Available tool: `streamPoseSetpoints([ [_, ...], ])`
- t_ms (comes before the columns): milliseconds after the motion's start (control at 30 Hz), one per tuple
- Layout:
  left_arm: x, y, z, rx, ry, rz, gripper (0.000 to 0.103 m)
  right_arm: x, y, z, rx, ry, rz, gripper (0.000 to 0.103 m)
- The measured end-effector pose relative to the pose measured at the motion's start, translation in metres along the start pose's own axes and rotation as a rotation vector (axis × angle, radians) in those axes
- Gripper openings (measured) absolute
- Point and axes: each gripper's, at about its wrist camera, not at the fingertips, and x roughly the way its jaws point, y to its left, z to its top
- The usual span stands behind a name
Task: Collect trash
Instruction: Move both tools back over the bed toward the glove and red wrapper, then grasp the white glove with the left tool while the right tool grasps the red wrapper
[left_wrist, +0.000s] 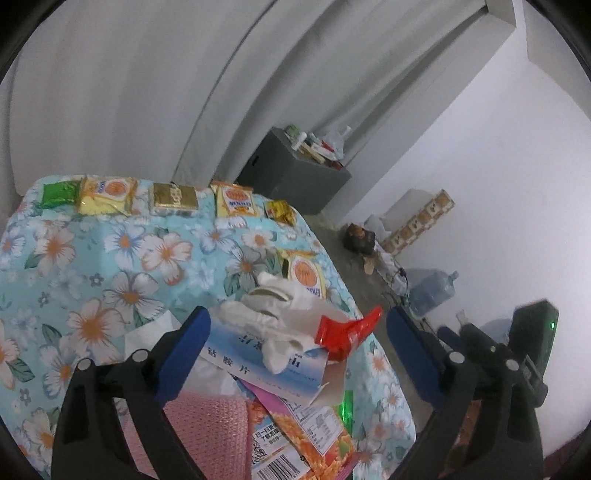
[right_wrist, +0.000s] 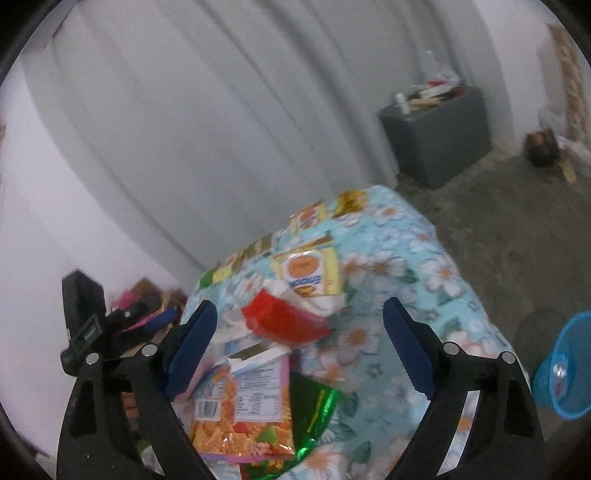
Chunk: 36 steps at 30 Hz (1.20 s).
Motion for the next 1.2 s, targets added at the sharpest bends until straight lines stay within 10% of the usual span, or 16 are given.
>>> streamPoseSetpoints([
  [500,0.029,0.012,-0.015,0.011,0.165,0.009,0.062,0.099,0.034,0.015,-0.213,0.186,0.07,0.068],
  [933,0.039,-0.018,-0.029,0.241,0.167,0.098,0.04,0.093,0.023,0.0,-0.215,0.206,0.072,0.019],
  [1200,0.046,-0.02,-0.033,0.305,0.178,0.169,0.023,0.07,0.022,0.001,-0.218,0.148,0.085,0.012],
])
